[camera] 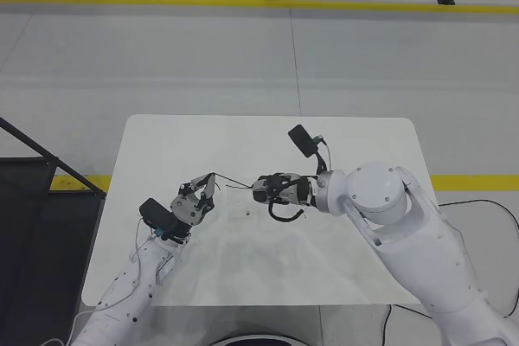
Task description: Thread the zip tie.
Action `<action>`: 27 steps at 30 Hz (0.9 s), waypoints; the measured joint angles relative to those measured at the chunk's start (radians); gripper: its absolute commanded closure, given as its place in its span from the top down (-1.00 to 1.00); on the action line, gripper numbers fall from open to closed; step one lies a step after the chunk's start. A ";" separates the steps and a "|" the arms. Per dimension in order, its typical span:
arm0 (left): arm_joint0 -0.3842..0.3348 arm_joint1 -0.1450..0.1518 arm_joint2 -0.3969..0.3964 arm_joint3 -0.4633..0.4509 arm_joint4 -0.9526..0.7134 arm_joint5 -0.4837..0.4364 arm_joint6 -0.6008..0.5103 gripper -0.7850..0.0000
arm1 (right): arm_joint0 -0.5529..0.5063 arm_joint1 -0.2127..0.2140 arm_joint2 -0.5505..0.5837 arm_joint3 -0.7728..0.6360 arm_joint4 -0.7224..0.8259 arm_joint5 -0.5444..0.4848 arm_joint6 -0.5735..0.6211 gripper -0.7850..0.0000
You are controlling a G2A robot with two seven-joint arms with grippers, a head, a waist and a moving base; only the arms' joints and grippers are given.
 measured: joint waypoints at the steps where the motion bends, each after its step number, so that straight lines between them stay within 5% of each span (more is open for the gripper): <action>1: 0.000 0.000 -0.001 0.000 0.001 0.000 0.000 -1.00 | 0.000 0.000 0.000 0.000 0.000 -0.001 0.000 -1.00; 27: 0.001 -0.009 -0.009 0.000 0.003 -0.006 -0.004 -1.00 | -0.010 0.004 0.006 -0.004 0.012 0.001 -0.015 -1.00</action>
